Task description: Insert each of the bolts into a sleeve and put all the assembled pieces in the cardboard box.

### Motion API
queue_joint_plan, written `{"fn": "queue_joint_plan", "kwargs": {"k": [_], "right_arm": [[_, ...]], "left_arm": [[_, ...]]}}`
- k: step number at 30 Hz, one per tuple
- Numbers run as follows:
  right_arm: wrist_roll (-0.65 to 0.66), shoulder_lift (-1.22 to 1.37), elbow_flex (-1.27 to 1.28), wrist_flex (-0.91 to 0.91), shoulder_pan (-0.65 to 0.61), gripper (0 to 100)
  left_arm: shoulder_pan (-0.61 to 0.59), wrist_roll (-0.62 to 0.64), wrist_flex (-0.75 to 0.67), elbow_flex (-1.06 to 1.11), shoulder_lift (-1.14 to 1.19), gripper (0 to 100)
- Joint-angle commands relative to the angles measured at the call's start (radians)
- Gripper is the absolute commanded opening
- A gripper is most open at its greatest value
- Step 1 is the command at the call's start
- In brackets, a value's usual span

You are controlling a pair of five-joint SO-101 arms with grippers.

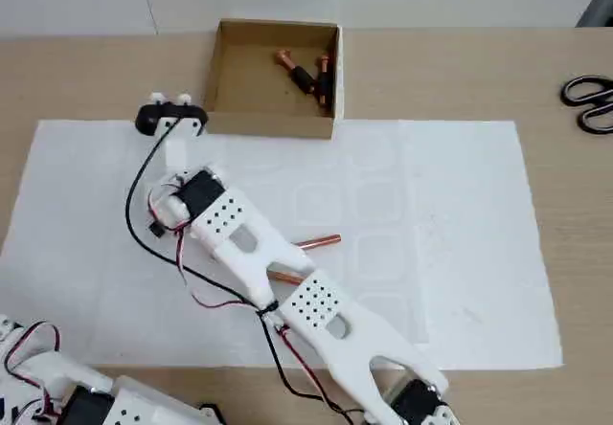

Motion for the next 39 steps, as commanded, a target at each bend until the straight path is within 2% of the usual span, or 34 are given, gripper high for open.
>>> {"fn": "queue_joint_plan", "kwargs": {"k": [1, 9, 11, 18, 21, 29, 39], "right_arm": [[-0.008, -0.002, -0.009, 0.018, 0.007, 44.5], [-0.005, -0.002, -0.012, 0.008, 0.021, 42.6], [-0.005, -0.004, -0.012, 0.008, 0.028, 36.3], [-0.003, -0.010, -0.014, -0.013, 0.033, 0.3], [-0.003, -0.010, -0.014, -0.031, 0.033, 3.3], [-0.003, -0.012, -0.014, -0.025, 0.045, 0.4], [-0.002, -0.159, -0.011, -0.022, 0.160, 0.4]], "left_arm": [[0.002, 0.005, -0.002, -0.005, -0.015, 1], [-0.002, 0.005, 0.000, -0.005, -0.015, 1], [-0.002, 0.005, 0.000, -0.005, -0.015, 1], [-0.002, 0.005, 0.000, -0.005, -0.015, 1], [-0.002, 0.005, 0.000, -0.005, -0.015, 1], [0.000, 0.005, 0.000, -0.005, -0.015, 1], [0.005, 0.005, 0.000, -0.005, -0.015, 1]]}}
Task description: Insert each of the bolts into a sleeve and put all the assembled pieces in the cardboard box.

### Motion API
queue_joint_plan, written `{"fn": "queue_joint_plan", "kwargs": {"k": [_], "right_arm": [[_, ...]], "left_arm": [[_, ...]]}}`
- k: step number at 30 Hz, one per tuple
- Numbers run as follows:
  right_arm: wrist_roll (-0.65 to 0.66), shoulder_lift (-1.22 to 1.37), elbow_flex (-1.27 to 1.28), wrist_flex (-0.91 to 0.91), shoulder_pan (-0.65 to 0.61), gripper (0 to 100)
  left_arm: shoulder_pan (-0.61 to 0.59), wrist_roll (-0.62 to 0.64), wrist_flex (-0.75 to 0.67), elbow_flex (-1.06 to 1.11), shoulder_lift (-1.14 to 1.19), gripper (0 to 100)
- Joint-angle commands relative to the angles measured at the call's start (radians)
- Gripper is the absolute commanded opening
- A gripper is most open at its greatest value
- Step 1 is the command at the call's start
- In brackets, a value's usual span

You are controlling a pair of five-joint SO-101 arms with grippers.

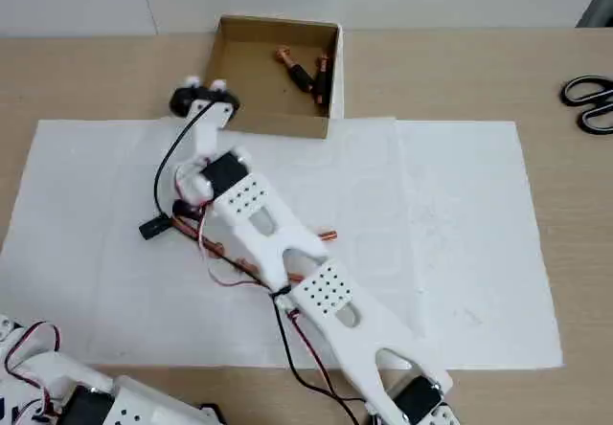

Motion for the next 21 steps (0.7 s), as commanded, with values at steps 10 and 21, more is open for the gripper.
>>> {"fn": "queue_joint_plan", "kwargs": {"k": [10, 21], "right_arm": [[0.032, -0.245, -0.014, 0.130, 0.074, 0.7], [0.146, -0.133, -0.012, 0.122, 0.093, 6.5]], "left_arm": [[0.008, 0.005, 0.000, -0.005, -0.015, 1], [0.008, 0.005, 0.000, -0.005, -0.015, 1]]}}
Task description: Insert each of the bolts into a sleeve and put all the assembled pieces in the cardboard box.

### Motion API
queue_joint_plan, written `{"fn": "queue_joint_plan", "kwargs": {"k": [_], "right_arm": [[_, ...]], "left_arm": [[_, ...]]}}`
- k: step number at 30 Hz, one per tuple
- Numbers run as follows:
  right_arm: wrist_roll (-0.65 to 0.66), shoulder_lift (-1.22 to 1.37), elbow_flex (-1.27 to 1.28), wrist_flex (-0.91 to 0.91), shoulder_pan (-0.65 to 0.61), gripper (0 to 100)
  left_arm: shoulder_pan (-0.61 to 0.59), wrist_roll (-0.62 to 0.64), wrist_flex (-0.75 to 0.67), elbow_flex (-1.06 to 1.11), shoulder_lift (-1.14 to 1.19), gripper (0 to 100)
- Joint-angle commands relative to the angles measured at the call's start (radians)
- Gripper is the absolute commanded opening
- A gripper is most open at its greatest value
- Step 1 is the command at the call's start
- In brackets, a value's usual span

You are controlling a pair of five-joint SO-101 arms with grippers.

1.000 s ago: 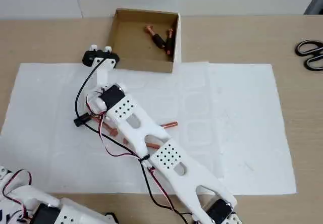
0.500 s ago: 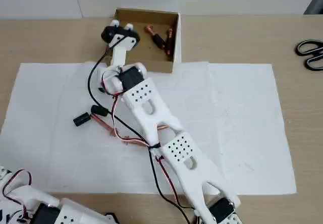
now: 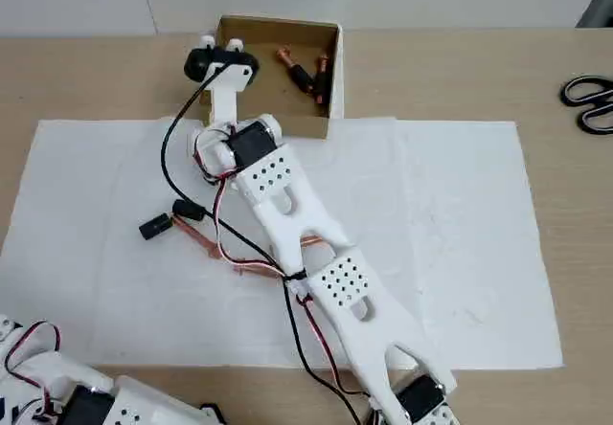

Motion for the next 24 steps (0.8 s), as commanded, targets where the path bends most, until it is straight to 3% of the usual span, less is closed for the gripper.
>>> {"fn": "queue_joint_plan", "kwargs": {"k": [1, 5, 8, 12, 24], "right_arm": [[0.005, -0.005, -0.011, 0.005, 0.028, 10.6], [-0.029, -0.005, -0.012, 0.024, 0.028, 29.7], [-0.086, -0.007, -0.012, 0.031, 0.028, 36.5], [-0.141, 0.007, -0.012, 0.030, 0.024, 36.5], [-0.144, 0.030, -0.011, -0.022, -0.077, 36.5]], "left_arm": [[0.006, 0.005, 0.000, -0.005, -0.015, 1], [0.006, 0.005, 0.000, -0.005, -0.015, 1], [0.006, 0.005, 0.000, -0.005, -0.015, 1], [0.006, 0.005, 0.000, -0.005, -0.015, 1], [0.006, 0.005, 0.000, -0.005, -0.015, 1]]}}
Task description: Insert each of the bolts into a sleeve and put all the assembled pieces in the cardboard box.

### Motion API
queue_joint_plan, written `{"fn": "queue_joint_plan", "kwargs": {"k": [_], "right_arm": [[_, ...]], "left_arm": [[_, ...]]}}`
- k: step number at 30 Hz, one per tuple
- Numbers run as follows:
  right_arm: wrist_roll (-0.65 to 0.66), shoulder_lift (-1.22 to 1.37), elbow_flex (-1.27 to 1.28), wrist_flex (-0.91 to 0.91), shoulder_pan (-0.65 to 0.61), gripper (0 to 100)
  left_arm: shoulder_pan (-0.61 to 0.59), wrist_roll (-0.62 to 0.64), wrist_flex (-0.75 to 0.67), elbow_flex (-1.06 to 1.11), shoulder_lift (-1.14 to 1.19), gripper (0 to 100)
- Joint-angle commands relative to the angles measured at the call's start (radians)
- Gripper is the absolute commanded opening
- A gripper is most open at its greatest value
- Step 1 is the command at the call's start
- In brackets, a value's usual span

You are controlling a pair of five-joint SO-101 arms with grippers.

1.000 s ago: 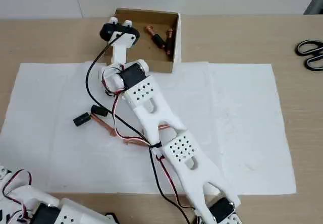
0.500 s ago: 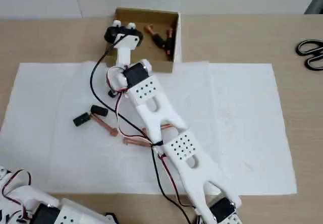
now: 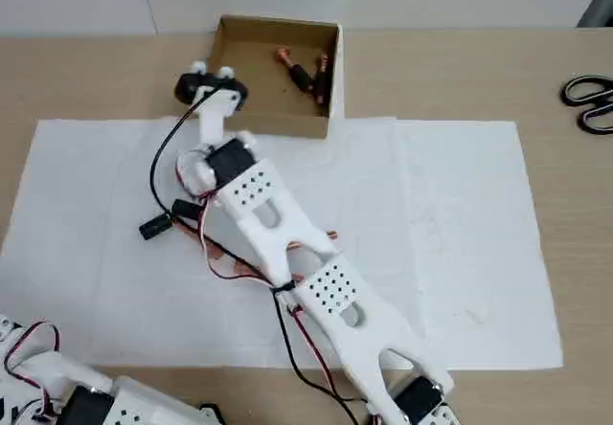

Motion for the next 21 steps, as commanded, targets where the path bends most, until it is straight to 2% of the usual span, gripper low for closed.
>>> {"fn": "queue_joint_plan", "kwargs": {"k": [1, 8, 16, 21], "right_arm": [[-0.006, -0.012, -0.011, -0.038, -0.001, 36.4], [-0.003, 0.041, -0.011, -0.067, 0.004, 35.8], [-0.003, 0.085, -0.015, -0.148, 0.007, 14.2], [-0.003, 0.087, -0.015, -0.186, 0.018, 10.8]], "left_arm": [[0.006, 0.005, 0.000, -0.005, -0.015, 1], [0.006, 0.005, 0.002, -0.004, -0.015, 1], [0.005, 0.005, 0.002, -0.004, -0.015, 1], [0.005, 0.005, 0.002, -0.004, -0.015, 1]]}}
